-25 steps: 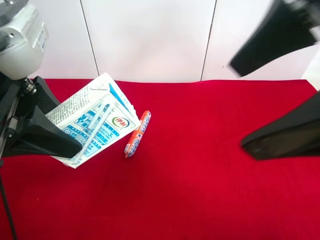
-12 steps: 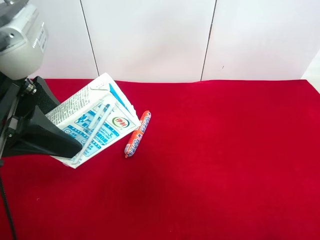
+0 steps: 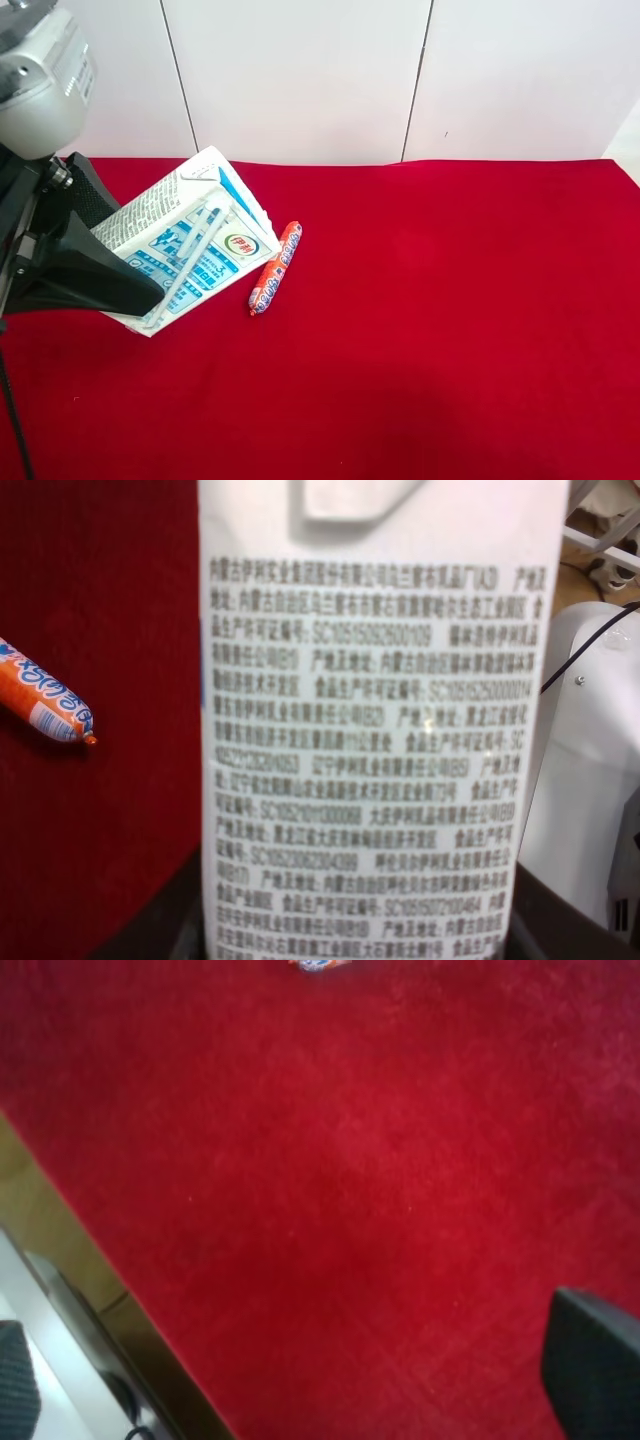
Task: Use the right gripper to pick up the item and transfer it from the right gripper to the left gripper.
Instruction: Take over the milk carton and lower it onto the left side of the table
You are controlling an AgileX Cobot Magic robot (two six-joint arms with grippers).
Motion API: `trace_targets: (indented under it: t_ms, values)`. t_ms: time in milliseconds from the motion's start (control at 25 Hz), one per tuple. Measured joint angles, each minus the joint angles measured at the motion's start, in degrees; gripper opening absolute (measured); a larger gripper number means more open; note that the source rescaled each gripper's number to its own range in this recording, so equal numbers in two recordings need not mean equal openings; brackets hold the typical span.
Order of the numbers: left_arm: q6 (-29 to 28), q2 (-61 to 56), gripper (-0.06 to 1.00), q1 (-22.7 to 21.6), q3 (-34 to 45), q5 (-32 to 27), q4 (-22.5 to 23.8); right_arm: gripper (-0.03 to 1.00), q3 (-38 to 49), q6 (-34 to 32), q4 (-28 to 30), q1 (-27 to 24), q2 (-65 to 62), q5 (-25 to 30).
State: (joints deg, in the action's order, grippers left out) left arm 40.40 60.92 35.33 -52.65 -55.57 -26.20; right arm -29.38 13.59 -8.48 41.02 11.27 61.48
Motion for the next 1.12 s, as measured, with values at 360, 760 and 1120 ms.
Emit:
trace_targets:
  t_ms: [360, 760, 1120]
  values:
    - [0.0, 0.0, 0.0, 0.0, 0.0, 0.0, 0.0, 0.99, 1.4, -8.54, 5.59, 0.11, -2.21, -0.06]
    - [-0.06, 0.0, 0.0, 0.0, 0.0, 0.0, 0.0, 1.0, 1.65, -13.59, 8.79, 0.17, -2.21, -0.18]
    - [-0.11, 0.0, 0.0, 0.0, 0.0, 0.0, 0.0, 1.0, 1.65, -13.59, 8.9, 0.17, -2.21, -0.18]
